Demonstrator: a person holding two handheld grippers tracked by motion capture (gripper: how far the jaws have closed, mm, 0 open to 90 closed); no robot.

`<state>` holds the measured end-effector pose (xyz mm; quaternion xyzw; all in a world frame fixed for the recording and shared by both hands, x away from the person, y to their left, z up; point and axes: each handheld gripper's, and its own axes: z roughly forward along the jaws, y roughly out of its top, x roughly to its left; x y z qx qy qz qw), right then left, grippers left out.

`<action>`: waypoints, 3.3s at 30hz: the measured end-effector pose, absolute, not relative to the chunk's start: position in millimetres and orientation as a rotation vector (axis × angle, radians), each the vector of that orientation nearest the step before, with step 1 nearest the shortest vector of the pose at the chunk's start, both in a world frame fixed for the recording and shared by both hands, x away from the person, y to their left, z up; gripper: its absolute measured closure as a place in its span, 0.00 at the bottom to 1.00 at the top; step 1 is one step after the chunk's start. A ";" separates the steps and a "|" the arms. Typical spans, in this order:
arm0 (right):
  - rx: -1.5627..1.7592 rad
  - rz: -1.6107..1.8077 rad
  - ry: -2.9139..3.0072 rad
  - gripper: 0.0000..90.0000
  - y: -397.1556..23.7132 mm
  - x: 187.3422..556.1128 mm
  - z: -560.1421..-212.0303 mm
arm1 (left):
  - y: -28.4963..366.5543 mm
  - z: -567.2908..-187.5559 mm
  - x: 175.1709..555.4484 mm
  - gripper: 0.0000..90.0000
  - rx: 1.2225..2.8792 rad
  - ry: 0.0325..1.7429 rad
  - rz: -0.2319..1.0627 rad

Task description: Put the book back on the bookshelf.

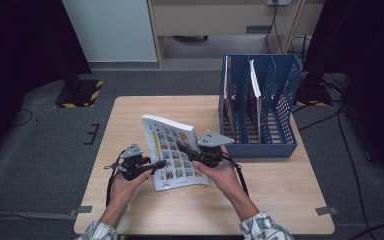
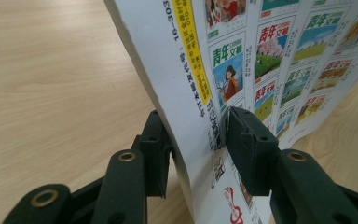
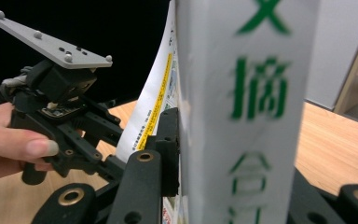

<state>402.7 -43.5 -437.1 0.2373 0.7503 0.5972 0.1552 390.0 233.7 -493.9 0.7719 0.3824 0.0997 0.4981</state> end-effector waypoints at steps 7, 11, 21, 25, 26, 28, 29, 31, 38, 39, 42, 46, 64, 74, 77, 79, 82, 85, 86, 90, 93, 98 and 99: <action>0.673 1.722 2.134 0.80 -45.8 401.9 -434.1 | 232.8 -486.6 387.3 0.68 1.874 0.902 0.324; 0.674 1.743 2.126 0.79 -46.8 402.0 -432.5 | 233.9 -484.1 386.3 0.69 1.868 0.898 0.345; 0.692 1.792 2.095 0.79 -49.1 403.1 -427.8 | 232.5 -478.0 383.3 0.72 1.874 0.876 0.394; 0.715 1.808 2.090 0.79 -52.0 404.5 -426.7 | 231.6 -476.5 382.7 0.73 1.880 0.862 0.409; 0.725 1.814 2.092 0.79 -52.6 404.8 -426.3 | 231.5 -476.5 382.6 0.73 1.878 0.860 0.410; 0.737 1.824 2.091 0.79 -52.8 405.0 -425.6 | 231.4 -476.4 382.3 0.73 1.880 0.858 0.412; 0.739 1.825 2.091 0.79 -52.7 405.0 -425.3 | 231.4 -476.2 382.1 0.73 1.883 0.858 0.413; 0.732 1.827 2.090 0.79 -52.1 404.7 -424.7 | 231.3 -476.1 382.0 0.73 1.884 0.855 0.418; 0.738 1.831 2.085 0.79 -53.4 404.9 -423.0 | 231.7 -474.4 381.8 0.74 1.881 0.839 0.440; 0.738 1.831 2.085 0.79 -53.4 404.9 -423.0 | 231.7 -474.4 381.8 0.74 1.881 0.839 0.440; 0.746 1.843 2.084 0.78 -53.8 404.8 -422.5 | 231.7 -474.7 381.8 0.74 1.878 0.839 0.436; 0.757 1.870 2.077 0.78 -53.7 404.8 -421.1 | 231.8 -476.0 381.6 0.74 1.871 0.838 0.428; 0.738 1.872 2.059 0.77 -50.6 404.1 -419.1 | 231.6 -478.2 381.5 0.74 1.859 0.830 0.431; 0.733 1.868 2.048 0.78 -49.0 404.5 -420.2 | 231.7 -479.1 381.7 0.73 1.853 0.831 0.432; 0.721 1.863 2.047 0.78 -48.1 404.3 -420.7 | 231.8 -479.2 381.9 0.73 1.856 0.831 0.435; 0.719 1.858 2.054 0.78 -48.0 404.5 -420.3 | 232.0 -479.2 382.0 0.73 1.856 0.830 0.434; 0.711 1.840 2.051 0.79 -47.8 404.3 -419.7 | 231.9 -479.1 382.0 0.73 1.860 0.827 0.435; 0.698 1.820 2.046 0.80 -47.2 403.1 -418.6 | 231.8 -479.1 381.9 0.73 1.861 0.826 0.434; 0.700 1.821 2.047 0.81 -47.2 402.9 -418.3 | 231.8 -479.3 381.9 0.72 1.861 0.825 0.435; 0.706 1.823 2.044 0.81 -46.8 402.2 -418.1 | 231.4 -480.7 382.5 0.71 1.854 0.831 0.439; 0.705 1.822 2.049 0.81 -46.1 401.8 -417.3 | 232.0 -481.1 382.7 0.71 1.853 0.827 0.428; 0.703 1.818 2.048 0.81 -46.9 401.5 -417.2 | 231.8 -481.0 382.7 0.72 1.853 0.823 0.419; 0.701 1.815 2.046 0.81 -47.0 401.5 -417.0 | 231.3 -481.2 382.7 0.72 1.850 0.824 0.417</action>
